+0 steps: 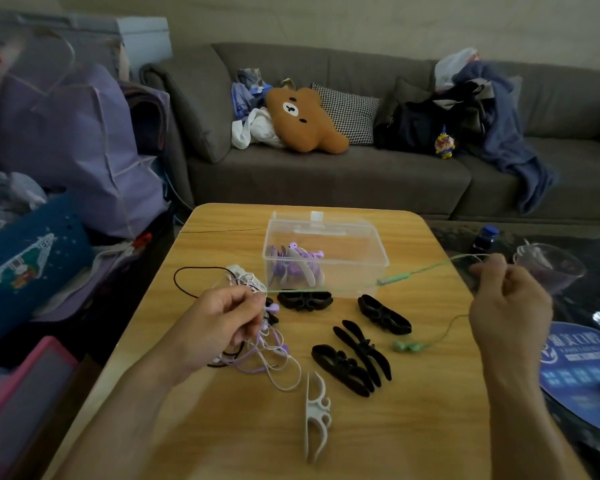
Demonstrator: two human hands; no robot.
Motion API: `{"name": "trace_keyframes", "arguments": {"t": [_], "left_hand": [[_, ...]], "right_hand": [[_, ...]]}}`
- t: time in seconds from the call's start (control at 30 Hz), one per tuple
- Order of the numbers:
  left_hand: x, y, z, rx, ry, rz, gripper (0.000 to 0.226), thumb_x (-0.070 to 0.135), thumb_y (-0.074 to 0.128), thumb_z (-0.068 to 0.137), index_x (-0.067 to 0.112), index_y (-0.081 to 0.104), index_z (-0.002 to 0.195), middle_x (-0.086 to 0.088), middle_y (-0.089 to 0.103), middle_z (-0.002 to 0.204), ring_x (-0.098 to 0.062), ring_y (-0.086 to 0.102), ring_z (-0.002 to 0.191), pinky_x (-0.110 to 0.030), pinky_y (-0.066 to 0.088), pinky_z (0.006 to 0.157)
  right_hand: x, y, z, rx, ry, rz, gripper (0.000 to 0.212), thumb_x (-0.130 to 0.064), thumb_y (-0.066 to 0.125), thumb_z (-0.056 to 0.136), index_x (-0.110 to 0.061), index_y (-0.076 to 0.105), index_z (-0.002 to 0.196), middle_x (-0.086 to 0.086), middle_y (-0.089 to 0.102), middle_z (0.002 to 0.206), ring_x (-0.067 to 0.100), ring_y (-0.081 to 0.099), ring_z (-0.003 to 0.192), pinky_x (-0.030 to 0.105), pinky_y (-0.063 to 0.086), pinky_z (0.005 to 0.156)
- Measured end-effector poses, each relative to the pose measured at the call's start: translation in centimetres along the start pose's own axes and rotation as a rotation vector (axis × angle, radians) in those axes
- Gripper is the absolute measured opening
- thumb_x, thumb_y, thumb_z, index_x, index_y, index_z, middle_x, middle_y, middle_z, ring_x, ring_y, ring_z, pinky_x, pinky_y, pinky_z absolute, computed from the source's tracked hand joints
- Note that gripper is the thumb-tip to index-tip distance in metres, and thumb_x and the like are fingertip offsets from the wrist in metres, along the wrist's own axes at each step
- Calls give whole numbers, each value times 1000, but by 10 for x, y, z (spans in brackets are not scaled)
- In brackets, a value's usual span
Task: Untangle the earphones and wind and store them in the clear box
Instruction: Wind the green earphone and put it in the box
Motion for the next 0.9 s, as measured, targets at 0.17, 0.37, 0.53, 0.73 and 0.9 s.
{"name": "trace_keyframes", "arguments": {"t": [0.17, 0.37, 0.53, 0.73, 0.9], "left_hand": [[1, 20, -3, -69, 7, -38, 34, 23, 52, 100, 2, 58, 74, -8, 58, 64, -11, 39, 49, -21, 31, 46], [4, 40, -5, -121, 12, -101, 35, 24, 51, 100, 2, 56, 73, -8, 55, 63, -5, 45, 47, -14, 35, 48], [4, 46, -11, -219, 47, -88, 38, 40, 51, 100, 7, 66, 88, -6, 65, 73, -23, 49, 66, -29, 37, 59], [4, 56, -11, -283, 24, -22, 33, 40, 50, 91, 11, 63, 81, 1, 62, 67, -10, 52, 56, -21, 42, 57], [3, 65, -15, -414, 34, -12, 24, 24, 62, 95, 1, 62, 88, -4, 71, 78, -15, 62, 63, -24, 49, 66]], "right_hand": [[3, 26, -12, -134, 85, -372, 45, -39, 59, 98, -30, 47, 140, 10, 39, 142, 30, 40, 129, 53, 41, 106], [-60, 98, -87, -744, -251, 101, 26, -44, 48, 100, -38, 62, 120, -20, 64, 114, -1, 60, 106, 21, 52, 87], [-58, 123, -115, -934, -291, 132, 14, -29, 74, 90, -37, 69, 100, -19, 69, 83, 7, 63, 66, 25, 52, 61], [-53, 113, -101, -836, -301, 99, 14, -22, 72, 90, -33, 65, 85, -15, 66, 85, 14, 59, 69, 22, 49, 60], [-54, 112, -100, -822, -298, 150, 13, -21, 70, 92, -32, 63, 88, -19, 66, 86, 6, 62, 74, 16, 46, 64]]}}
Point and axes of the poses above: each hand's wrist, its own z-axis towards the middle knuckle, its own y-axis out of the palm, x = y × z, the point moved 8 cm from there along z, towards the middle knuckle
